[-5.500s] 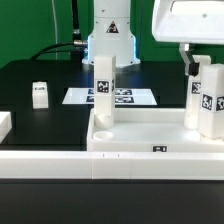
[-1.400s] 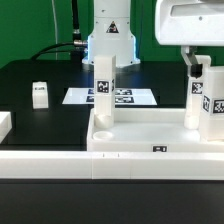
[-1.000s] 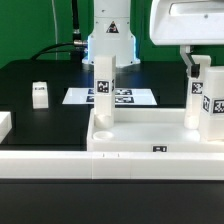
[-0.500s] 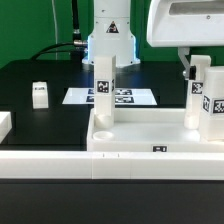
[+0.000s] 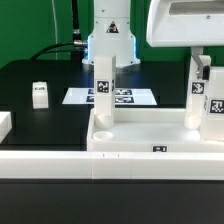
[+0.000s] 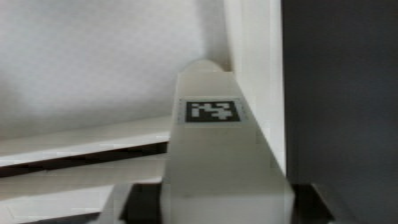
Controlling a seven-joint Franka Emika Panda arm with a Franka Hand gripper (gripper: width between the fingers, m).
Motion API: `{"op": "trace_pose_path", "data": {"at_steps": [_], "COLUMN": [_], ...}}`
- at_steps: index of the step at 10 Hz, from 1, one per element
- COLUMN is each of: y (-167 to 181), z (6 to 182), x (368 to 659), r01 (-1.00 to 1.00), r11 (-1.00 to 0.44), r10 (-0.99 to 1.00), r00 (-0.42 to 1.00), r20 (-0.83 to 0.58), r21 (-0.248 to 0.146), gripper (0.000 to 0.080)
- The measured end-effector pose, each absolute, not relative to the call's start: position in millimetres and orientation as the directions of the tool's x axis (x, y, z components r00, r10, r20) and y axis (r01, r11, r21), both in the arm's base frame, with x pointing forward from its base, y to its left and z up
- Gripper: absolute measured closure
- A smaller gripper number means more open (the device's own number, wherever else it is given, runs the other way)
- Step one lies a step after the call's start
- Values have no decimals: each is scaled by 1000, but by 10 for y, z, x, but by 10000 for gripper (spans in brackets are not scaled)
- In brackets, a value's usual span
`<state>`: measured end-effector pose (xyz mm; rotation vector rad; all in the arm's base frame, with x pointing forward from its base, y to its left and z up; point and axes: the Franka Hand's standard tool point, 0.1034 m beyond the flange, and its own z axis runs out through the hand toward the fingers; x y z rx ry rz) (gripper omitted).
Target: Assemble desk
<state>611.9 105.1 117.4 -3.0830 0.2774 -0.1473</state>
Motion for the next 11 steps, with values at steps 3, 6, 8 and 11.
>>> {"op": "trace_pose_path", "data": {"at_steps": [3, 6, 8, 11], "y": [1045, 1019, 1031, 1028], "z": [1173, 1169, 1162, 1161], "x": [6119, 6119, 6125, 6126], "r01": [-309, -620, -779, -926], "r11": [-949, -779, -617, -358], "r10": [-314, -626, -786, -932], "r00": [946, 778, 617, 361], "r20": [82, 56, 46, -6], "r21": [-64, -89, -113, -119], "gripper": [511, 511, 511, 509]}}
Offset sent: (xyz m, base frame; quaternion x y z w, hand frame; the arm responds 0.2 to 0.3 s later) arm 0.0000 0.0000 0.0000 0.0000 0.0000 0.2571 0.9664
